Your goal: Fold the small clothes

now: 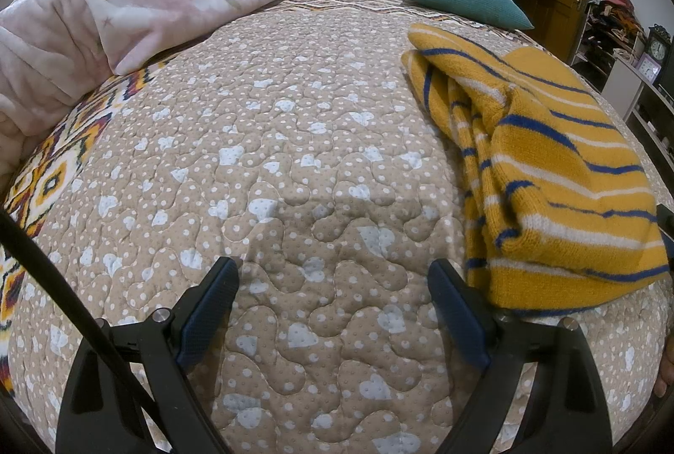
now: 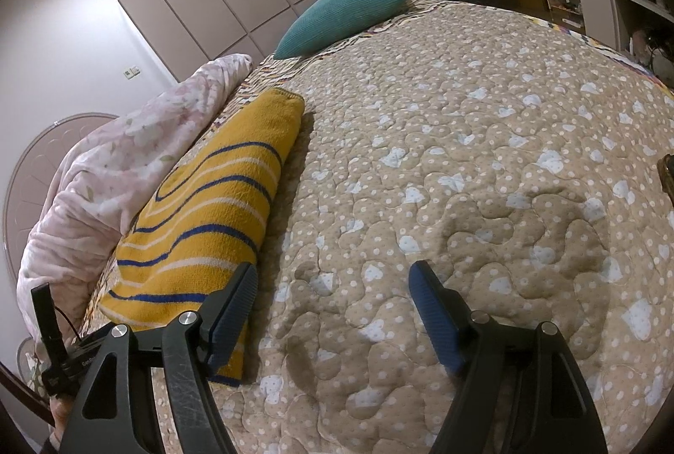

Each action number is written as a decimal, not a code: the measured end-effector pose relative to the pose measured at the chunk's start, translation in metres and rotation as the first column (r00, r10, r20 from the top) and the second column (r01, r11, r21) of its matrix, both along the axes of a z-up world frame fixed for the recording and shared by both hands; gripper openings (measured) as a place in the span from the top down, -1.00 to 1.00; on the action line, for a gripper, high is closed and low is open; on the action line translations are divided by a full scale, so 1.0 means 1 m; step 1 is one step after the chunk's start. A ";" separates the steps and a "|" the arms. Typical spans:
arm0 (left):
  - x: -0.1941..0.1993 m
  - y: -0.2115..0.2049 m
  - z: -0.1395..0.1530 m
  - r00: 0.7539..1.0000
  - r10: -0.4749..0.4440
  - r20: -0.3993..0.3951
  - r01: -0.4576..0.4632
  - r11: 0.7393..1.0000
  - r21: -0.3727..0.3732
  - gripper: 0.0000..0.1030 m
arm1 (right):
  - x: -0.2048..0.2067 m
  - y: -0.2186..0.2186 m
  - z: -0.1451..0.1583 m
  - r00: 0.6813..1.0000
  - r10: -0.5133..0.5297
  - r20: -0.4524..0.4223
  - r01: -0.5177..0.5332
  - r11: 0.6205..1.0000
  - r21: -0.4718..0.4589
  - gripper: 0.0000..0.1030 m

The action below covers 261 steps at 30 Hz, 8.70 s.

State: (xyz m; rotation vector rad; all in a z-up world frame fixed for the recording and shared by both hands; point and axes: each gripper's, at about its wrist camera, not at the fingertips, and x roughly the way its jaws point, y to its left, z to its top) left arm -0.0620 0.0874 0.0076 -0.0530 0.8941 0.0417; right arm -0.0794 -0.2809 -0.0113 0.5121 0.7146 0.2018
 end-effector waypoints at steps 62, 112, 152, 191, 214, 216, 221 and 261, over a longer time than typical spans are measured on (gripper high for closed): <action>0.004 -0.002 -0.001 1.000 -0.001 -0.030 0.001 1.000 0.019 -0.83 | 0.009 -0.006 -0.001 1.000 0.029 -0.002 -0.029 0.999 -0.035 -0.60; -0.033 0.006 0.036 0.998 0.022 0.057 -0.004 0.954 -0.298 -0.50 | 0.022 0.019 0.005 0.993 0.075 -0.090 -0.096 0.963 -0.253 -0.77; 0.026 -0.009 0.002 0.997 -0.010 0.072 0.032 0.948 -0.317 -0.73 | 0.142 0.089 0.090 0.919 0.383 -0.094 -0.389 0.920 -0.051 -0.62; -0.094 -0.064 0.112 0.914 0.133 0.384 -0.140 0.990 -0.009 -1.00 | 0.021 -0.016 0.002 0.977 0.211 0.032 -0.213 0.969 0.121 -0.71; -0.080 -0.045 0.078 0.971 0.159 0.178 -0.137 0.982 -0.129 -1.00 | 0.022 -0.015 0.002 0.977 0.211 0.028 -0.213 0.971 0.110 -0.72; -0.082 -0.042 0.076 0.971 0.162 0.174 -0.138 0.981 -0.139 -1.00 | 0.023 -0.013 0.003 0.977 0.214 0.022 -0.215 0.972 0.095 -0.73; -0.086 -0.025 0.072 0.969 0.184 0.167 -0.155 0.972 -0.175 -1.00 | 0.028 -0.002 0.006 0.975 0.223 0.001 -0.223 0.974 0.025 -0.79; -0.016 0.033 -0.003 0.966 0.253 -0.058 -0.250 0.967 0.044 -1.00 | 0.081 -0.043 0.003 0.984 -0.066 -0.168 -0.017 0.892 -0.452 -0.99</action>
